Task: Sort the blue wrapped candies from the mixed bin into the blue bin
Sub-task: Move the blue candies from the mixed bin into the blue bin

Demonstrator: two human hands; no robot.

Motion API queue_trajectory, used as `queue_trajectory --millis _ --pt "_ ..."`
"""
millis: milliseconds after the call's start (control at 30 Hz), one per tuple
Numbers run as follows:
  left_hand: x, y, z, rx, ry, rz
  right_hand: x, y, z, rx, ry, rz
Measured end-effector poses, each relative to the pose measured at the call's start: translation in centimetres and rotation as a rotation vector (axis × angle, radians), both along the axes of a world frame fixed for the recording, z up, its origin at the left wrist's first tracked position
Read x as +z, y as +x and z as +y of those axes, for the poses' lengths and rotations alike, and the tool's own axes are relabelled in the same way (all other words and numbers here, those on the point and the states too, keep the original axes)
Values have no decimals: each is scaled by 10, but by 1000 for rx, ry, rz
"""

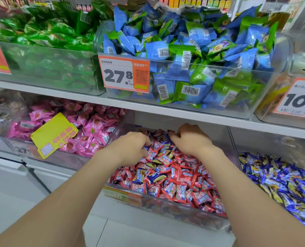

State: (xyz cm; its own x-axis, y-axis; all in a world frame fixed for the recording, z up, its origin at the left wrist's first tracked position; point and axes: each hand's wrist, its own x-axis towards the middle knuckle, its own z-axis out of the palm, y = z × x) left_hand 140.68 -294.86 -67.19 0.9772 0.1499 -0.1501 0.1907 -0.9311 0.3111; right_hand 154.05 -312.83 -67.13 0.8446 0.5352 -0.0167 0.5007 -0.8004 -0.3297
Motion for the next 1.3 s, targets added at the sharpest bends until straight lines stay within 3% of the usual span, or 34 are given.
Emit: queue_trajectory --millis 133,400,600,767,967,1100,1300 --pt "-6 6 -2 -46 79 102 14 -14 -3 16 69 21" --pt "4 4 -2 -75 46 63 9 -23 -9 165 66 115" --pt "7 -9 1 -86 -18 114 5 -18 -7 156 20 6" --pt "9 -12 -4 -47 -6 -20 2 -23 2 275 -204 44" --pt "10 -5 -7 30 -23 -238 0 -19 2 332 -151 106" --pt "7 -3 -3 -6 -53 -128 5 -23 0 396 -147 76" --pt "7 -8 -9 -99 -44 92 20 -23 -10 213 -49 90"
